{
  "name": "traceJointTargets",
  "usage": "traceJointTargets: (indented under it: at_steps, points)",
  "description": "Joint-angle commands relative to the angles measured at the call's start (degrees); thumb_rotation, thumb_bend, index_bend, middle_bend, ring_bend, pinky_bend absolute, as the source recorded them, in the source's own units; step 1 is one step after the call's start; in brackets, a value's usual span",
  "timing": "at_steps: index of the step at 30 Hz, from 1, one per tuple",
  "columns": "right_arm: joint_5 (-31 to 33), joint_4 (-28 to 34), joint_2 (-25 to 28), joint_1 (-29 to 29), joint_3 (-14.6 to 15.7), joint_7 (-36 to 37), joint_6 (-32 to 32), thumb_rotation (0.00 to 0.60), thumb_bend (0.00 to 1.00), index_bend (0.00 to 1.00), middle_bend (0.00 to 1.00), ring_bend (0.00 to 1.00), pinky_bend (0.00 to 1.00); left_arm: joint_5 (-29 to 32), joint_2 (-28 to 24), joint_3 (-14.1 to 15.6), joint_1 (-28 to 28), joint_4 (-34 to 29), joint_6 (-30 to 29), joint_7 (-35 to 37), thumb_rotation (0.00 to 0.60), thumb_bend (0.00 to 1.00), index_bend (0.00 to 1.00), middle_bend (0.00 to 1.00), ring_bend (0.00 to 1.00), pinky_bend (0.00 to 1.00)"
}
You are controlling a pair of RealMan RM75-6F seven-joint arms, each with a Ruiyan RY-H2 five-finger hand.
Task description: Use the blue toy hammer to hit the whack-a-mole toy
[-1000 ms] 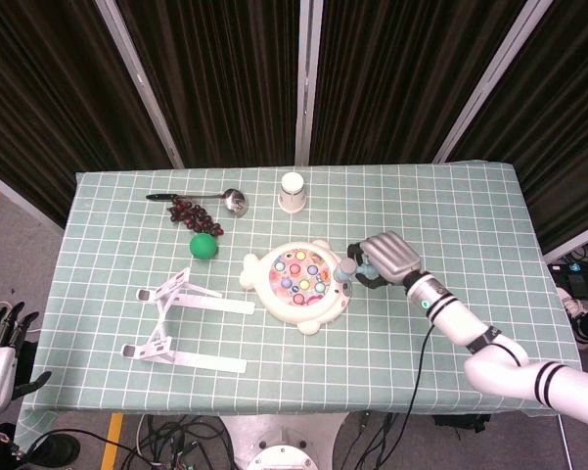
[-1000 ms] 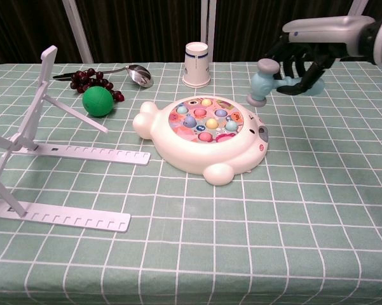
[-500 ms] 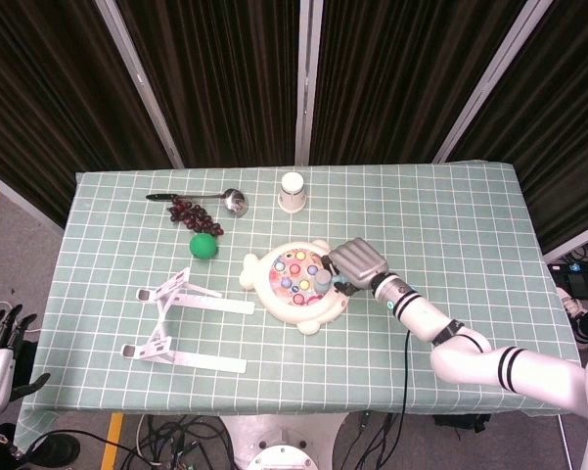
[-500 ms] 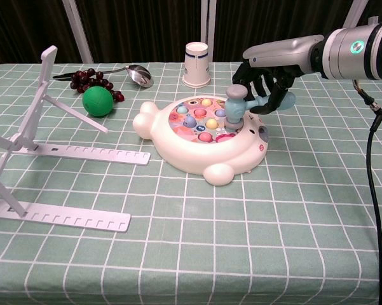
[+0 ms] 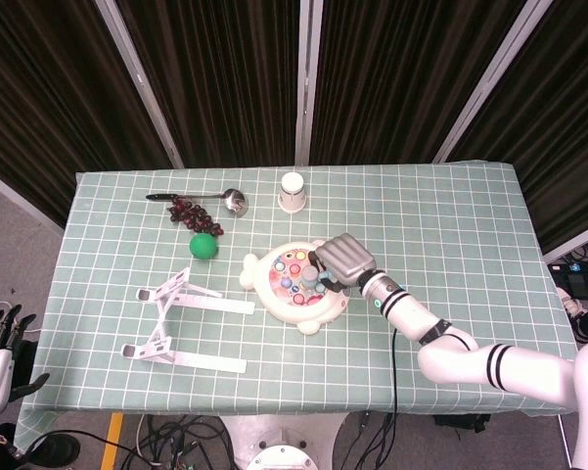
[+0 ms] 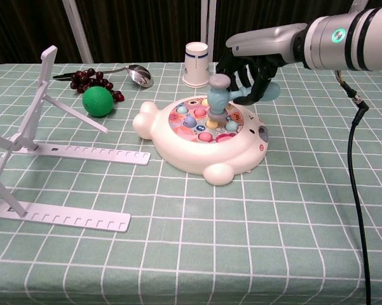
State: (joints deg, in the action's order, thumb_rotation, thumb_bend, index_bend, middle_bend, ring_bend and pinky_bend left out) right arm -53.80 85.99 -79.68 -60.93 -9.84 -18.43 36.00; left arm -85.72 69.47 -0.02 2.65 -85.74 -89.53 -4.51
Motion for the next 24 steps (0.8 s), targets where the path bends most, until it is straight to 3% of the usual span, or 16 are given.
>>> traceJointTargets:
  at_steps: [1, 13, 24]
  points:
    - [1.9, -2.0, -2.0, -1.6, 0.9, -1.4, -0.8, 0.600, 0.52, 0.74, 0.64, 0.50, 0.63, 0.1, 0.1, 0.0, 0.1, 0.1, 0.1, 0.1, 0.600, 0.00, 0.16, 0.06, 0.00, 0.00]
    - [1.9, 0.1, -0.4, -1.6, -0.4, 0.8, 1.9, 0.600, 0.52, 0.74, 0.64, 0.50, 0.63, -0.3, 0.1, -0.1, 0.1, 0.4, -0.3, 0.2, 0.600, 0.00, 0.16, 0.06, 0.00, 0.00]
    - [5.3, -5.4, -6.0, -6.3, 0.5, -2.5, -0.3, 0.600, 0.51, 0.74, 0.64, 0.50, 0.63, 0.2, 0.1, -0.1, 0.2, 0.5, 0.0, 0.4, 0.600, 0.00, 0.16, 0.06, 0.00, 0.00]
